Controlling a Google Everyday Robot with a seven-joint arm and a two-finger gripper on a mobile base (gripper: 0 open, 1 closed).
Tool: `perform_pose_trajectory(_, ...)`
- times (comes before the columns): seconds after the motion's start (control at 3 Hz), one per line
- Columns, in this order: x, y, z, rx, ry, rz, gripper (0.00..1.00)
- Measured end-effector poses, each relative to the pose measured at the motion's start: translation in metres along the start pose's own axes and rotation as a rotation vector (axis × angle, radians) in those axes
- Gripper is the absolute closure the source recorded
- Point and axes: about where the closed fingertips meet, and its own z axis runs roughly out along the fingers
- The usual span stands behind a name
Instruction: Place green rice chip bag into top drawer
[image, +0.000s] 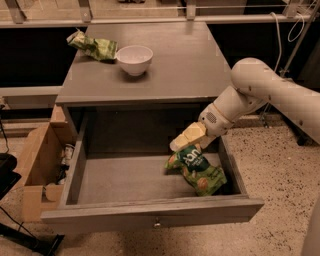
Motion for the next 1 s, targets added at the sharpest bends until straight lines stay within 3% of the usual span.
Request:
perform_pose_trajectory(0.33,0.000,0.000,0.000,0.000,0.000,0.000,0.00)
perform_pose_trajectory(0.67,-0.006,0.021,-0.027,-0.039,-0.007,-0.092,0.00)
perform_pose_trajectory(1.0,-0.004,0.074,-0.119,-0.055,-0.060,-0.373,0.00)
